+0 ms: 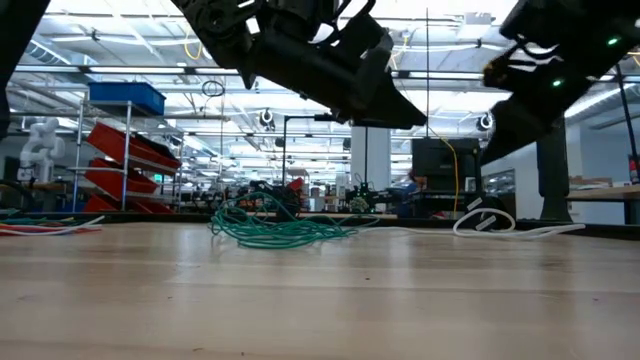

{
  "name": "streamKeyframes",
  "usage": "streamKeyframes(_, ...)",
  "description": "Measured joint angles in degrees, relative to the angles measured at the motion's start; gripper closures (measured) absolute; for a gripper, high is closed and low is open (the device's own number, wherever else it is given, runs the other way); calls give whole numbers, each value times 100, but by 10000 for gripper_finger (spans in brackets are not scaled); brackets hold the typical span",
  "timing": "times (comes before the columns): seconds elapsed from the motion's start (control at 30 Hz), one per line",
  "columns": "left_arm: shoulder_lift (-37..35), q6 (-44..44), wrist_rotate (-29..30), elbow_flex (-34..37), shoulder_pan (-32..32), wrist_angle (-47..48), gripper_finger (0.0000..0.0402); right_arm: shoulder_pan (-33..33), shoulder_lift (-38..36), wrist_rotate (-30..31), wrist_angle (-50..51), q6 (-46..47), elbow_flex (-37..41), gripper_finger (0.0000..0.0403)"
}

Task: Coil cords
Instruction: Coil the white wire onto the spool

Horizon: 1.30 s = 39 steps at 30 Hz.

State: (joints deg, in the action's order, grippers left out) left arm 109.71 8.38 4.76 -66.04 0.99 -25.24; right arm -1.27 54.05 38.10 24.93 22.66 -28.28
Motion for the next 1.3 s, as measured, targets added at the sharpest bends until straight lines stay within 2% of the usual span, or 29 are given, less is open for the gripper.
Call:
streamKeyframes(0.13,43,-58,-20,2,-7,34,194,-729,79,382,-384,-518,81,249)
streamKeyframes(0.2,41,-57,-18,2,-21,7,194,-1211,86,263,-589,-891,79,253)
streamKeyframes(0.3,41,-55,-18,2,-44,24,194,-1988,102,-463,-944,-1325,80,260)
streamKeyframes(0.4,41,-56,-18,2,-47,0,194,-2650,120,-905,-1194,-1581,79,265)
streamKeyframes(0.53,41,-57,-14,2,-39,17,194,-3372,206,-1457,-1527,-1847,79,268)
streamKeyframes(0.7,41,-57,-16,2,-46,18,194,-4103,729,-2418,-1652,-1889,77,268)
streamKeyframes(0.8,41,-59,-14,2,-43,24,194,-4332,1176,-2768,-1751,-1962,77,268)
streamKeyframes(0.97,41,-184,-12,2,-43,67,194,-4465,1752,-2757,-1991,-2104,87,268)
streamKeyframes(1.17,41,-197,-9,2,-66,174,194,-4465,1996,-2913,-2296,-2144,67,273)
streamKeyframes(1.3,41,-199,-8,2,-98,204,194,-4462,2000,-2915,-2281,-2193,62,306)
